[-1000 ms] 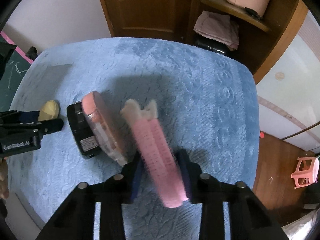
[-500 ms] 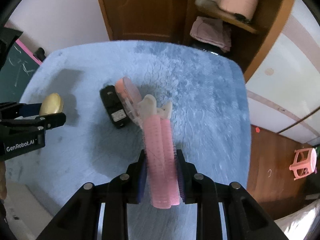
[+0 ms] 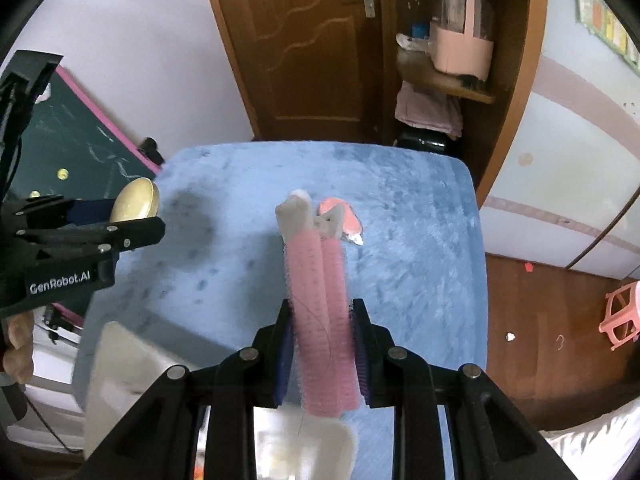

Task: Organize rigid objects
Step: 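Carry the gold case and pink roller over the white tray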

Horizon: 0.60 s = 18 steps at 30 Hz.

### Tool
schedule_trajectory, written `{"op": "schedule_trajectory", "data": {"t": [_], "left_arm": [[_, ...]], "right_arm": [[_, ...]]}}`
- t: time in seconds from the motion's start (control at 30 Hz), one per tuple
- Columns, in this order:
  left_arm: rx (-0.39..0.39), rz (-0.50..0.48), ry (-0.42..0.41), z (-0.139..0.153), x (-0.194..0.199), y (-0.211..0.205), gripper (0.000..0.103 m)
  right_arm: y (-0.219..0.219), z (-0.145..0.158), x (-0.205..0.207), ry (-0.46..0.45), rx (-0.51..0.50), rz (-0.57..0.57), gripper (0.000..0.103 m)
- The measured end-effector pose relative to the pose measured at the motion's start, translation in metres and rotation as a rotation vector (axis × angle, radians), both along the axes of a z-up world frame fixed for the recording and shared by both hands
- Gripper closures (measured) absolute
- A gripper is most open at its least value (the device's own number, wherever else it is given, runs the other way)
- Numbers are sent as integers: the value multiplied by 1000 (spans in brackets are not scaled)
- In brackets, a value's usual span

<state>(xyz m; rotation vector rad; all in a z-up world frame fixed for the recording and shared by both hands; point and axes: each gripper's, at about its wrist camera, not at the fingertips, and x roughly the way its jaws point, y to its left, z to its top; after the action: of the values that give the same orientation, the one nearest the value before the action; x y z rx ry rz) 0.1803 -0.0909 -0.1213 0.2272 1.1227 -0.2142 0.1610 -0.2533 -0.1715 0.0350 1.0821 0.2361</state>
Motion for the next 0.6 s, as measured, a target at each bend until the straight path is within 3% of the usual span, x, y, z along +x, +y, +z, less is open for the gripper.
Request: {"op": "schedule_trajectory", "data": {"t": [0.33,0.6], "left_arm": [[-34,-40,4,21,-69,15,45],[-34,-47,-46,14,-106,26,45]], "right_arm": [[22,55,-68,-38,53,6,76],[39,72,-115,-35,88,6,76]]}}
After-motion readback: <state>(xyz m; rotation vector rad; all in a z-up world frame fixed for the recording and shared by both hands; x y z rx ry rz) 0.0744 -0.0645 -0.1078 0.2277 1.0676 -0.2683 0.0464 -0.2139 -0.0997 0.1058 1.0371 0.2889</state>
